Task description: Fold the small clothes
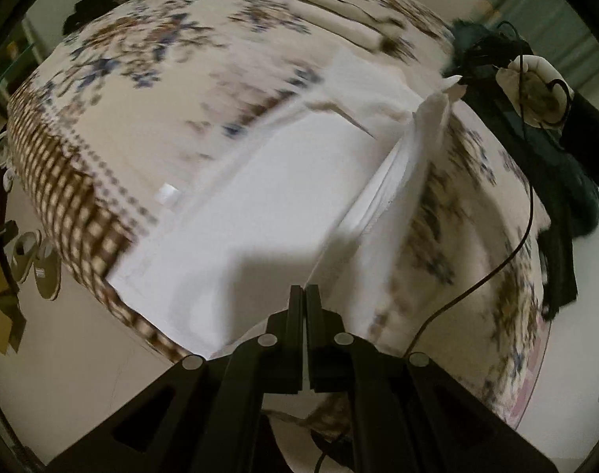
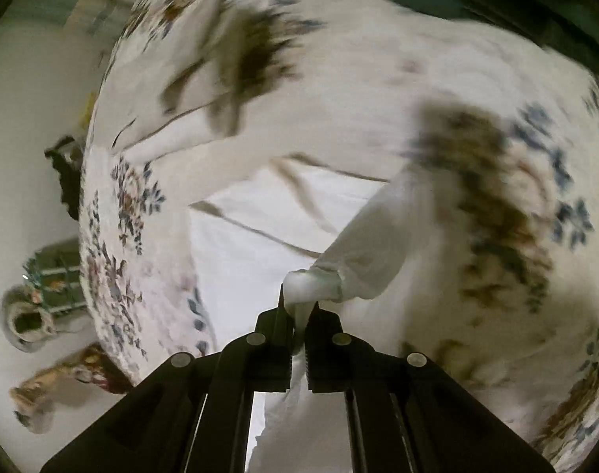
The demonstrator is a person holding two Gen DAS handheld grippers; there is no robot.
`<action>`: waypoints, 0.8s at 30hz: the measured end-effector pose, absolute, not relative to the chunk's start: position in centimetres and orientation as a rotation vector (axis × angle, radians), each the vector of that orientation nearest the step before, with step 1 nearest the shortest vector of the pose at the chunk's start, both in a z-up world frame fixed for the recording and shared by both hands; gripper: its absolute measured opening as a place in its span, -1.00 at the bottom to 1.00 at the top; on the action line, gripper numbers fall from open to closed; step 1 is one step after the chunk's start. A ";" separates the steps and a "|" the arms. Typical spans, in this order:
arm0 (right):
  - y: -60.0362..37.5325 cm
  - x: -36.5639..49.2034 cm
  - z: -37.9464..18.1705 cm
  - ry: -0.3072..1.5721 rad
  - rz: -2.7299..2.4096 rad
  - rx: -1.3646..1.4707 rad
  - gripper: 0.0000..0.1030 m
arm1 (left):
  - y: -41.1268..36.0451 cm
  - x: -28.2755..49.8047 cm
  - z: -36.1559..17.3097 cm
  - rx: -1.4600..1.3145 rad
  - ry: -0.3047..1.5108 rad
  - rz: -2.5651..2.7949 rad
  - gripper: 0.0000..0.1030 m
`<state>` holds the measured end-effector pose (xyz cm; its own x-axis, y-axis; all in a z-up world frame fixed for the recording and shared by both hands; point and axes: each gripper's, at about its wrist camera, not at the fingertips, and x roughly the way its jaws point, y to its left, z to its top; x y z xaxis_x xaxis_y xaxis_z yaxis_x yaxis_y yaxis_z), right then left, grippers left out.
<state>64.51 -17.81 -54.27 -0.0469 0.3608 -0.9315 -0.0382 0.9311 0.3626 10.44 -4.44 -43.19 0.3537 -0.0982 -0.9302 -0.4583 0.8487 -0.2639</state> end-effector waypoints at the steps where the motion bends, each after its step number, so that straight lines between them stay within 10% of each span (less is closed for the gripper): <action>1: -16.0 64.6 -54.3 1.588 0.321 0.228 -0.91 | -2.7 10.6 -43.6 -0.548 1.199 0.256 -1.00; 15: -0.4 65.2 -63.0 1.652 0.164 0.018 -0.83 | 11.0 10.6 -55.6 -0.692 1.326 0.257 -0.98; 19: -4.2 64.0 -61.8 1.682 0.226 0.231 0.45 | 12.7 9.5 -56.8 -0.787 1.391 0.241 -0.97; 24: -10.9 59.8 -58.5 1.633 0.241 0.368 0.47 | 14.4 10.5 -54.9 -0.821 1.360 0.230 -0.65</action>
<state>59.79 -10.91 -58.53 -0.0669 0.3766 -0.9239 0.0942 0.9243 0.3699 10.51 14.41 -54.94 0.2361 -0.3054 -0.9225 -0.5915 0.7080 -0.3858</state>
